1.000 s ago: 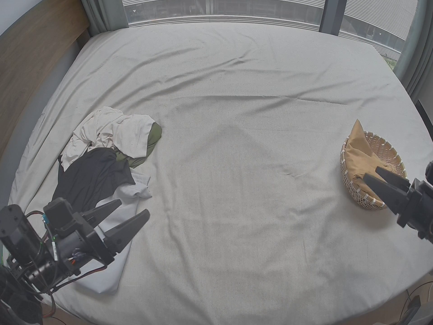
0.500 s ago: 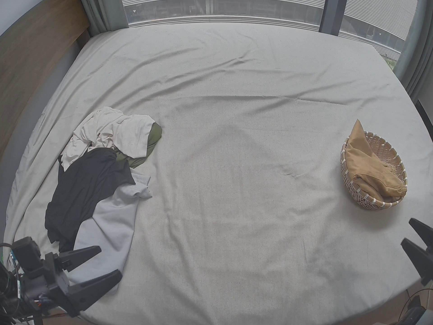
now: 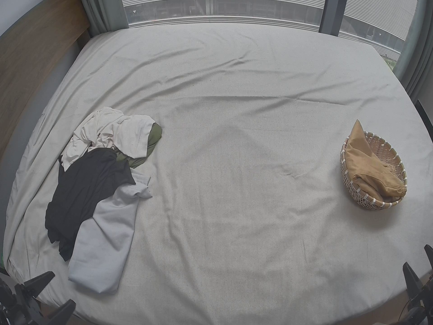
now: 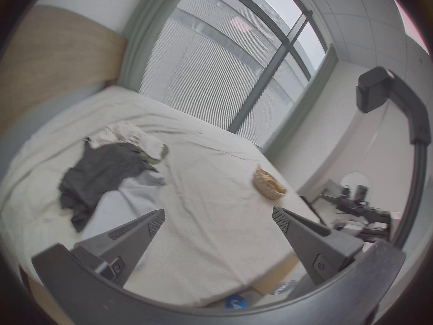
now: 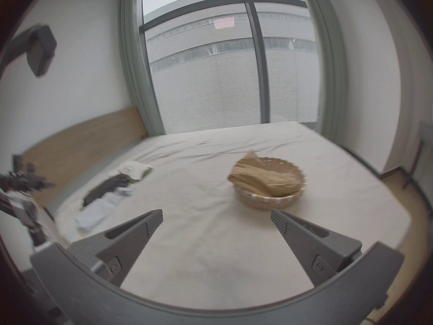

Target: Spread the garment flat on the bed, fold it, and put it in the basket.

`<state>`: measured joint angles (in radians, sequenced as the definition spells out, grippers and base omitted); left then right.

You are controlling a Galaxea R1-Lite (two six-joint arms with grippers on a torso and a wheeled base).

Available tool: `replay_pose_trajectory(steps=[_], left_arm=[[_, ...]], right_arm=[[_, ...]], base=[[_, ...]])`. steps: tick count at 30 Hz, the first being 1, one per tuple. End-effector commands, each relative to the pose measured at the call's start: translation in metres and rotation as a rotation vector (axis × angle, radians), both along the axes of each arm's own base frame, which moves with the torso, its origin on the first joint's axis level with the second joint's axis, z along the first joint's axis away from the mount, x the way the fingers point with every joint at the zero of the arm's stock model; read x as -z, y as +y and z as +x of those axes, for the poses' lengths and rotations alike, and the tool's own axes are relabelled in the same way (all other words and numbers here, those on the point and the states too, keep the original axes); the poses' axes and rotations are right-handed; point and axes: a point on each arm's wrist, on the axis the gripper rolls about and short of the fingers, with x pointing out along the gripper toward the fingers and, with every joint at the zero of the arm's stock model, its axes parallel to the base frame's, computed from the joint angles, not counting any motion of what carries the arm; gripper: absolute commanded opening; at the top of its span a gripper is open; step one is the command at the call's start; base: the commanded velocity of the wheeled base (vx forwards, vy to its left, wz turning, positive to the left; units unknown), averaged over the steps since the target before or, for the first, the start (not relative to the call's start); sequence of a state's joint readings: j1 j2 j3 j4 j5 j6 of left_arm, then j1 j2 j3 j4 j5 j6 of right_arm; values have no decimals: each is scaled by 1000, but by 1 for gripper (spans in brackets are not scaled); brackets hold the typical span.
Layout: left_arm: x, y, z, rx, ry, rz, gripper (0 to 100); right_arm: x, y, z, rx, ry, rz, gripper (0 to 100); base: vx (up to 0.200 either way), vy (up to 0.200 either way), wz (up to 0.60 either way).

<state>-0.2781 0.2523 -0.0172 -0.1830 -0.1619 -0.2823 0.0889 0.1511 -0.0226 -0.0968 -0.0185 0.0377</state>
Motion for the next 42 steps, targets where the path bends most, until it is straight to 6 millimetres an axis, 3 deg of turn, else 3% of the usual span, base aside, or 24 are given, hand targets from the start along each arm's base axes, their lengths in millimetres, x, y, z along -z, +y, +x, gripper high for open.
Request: replay_pose_trajectory(steps=[1,7,12,14,19,23,26,29,35,42], left_arm=[[17,5,-13,-293,-42,25,100],[17,5,-13,-345,-56,78,100],[18,4,-14,-371,-65,112,100],[18,2,-17,-448,-104,124,100],[20,3,-21,-431,-147,120,100],[20,3,-21,-425,-188,284,100],[20,2,-21,-405,-207,360,100],[20,3,-21,-423,-199,354,100],[20,0,-24,-296,-158,353,100],[19,1,-19,-345,-73,317,100]], right_arm=[[12,1,-12,96,-94,-53,100],[12,3,-12,-10,-98,-39,100],[12,1,-12,94,-92,-70,100],[12,1,-12,102,-93,-72,100],[12,1,-12,93,-96,-53,100],[11,4,-12,-48,-111,-89,100],[11,3,-12,-26,-110,-88,100],[14,0,-11,101,-76,-63,100],[18,1,-12,74,-31,-35,100],[18,1,-12,70,-34,-28,100]], base=[[0,0,0],[0,0,0],[0,0,0],[0,0,0],[0,0,0],[0,0,0],[0,0,0],[0,0,0],[0,0,0],[0,0,0]])
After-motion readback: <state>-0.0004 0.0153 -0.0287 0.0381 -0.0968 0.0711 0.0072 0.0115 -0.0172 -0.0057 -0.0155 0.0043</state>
